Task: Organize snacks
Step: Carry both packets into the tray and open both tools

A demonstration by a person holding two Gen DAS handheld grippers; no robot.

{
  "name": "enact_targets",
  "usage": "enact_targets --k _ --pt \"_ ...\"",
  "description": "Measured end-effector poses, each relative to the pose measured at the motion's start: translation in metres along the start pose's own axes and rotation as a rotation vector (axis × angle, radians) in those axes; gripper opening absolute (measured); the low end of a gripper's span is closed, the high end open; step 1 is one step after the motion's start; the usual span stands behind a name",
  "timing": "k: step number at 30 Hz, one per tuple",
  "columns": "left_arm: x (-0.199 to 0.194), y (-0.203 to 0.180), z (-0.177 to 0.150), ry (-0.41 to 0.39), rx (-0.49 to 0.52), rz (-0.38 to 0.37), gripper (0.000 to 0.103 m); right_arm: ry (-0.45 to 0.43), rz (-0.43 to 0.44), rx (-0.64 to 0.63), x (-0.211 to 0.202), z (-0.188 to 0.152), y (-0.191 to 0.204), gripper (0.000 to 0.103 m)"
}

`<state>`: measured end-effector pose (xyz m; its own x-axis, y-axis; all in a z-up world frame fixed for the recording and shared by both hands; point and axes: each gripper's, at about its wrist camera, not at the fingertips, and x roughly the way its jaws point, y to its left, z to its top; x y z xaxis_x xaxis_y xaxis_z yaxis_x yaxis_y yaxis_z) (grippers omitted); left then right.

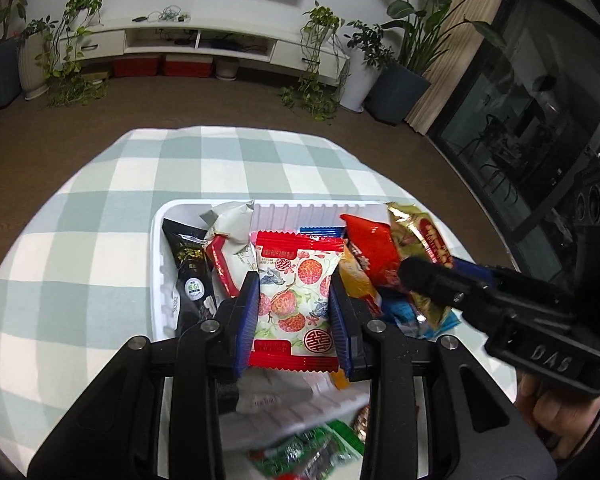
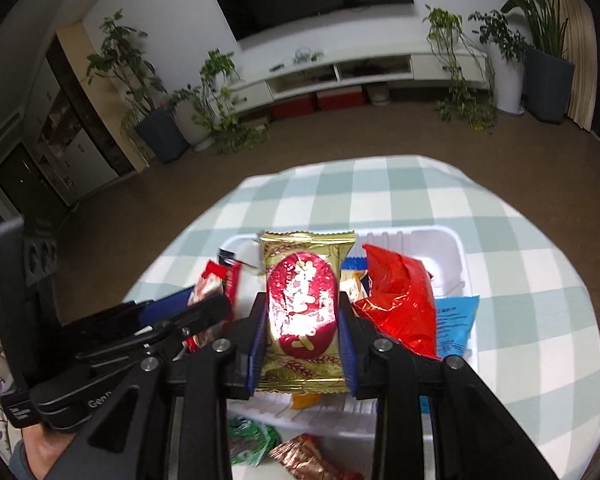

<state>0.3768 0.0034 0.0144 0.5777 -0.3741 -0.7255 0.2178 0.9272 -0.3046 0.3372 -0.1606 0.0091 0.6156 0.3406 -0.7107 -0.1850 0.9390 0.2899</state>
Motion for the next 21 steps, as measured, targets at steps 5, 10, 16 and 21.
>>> enact_targets --k 5,10,16,21 --pt "0.026 0.01 -0.006 0.029 -0.004 0.02 0.031 0.037 -0.021 -0.001 0.025 -0.002 -0.005 0.034" --pt "0.034 0.009 -0.01 0.02 0.018 0.046 0.032 0.077 -0.057 -0.015 0.046 -0.007 -0.007 0.034" --pt "0.037 0.003 -0.013 0.018 0.056 0.068 0.039 0.087 -0.074 -0.004 0.051 -0.011 -0.014 0.035" --pt "0.036 -0.001 -0.014 0.017 0.078 0.075 0.042 0.09 -0.076 -0.004 0.049 -0.012 -0.018 0.035"
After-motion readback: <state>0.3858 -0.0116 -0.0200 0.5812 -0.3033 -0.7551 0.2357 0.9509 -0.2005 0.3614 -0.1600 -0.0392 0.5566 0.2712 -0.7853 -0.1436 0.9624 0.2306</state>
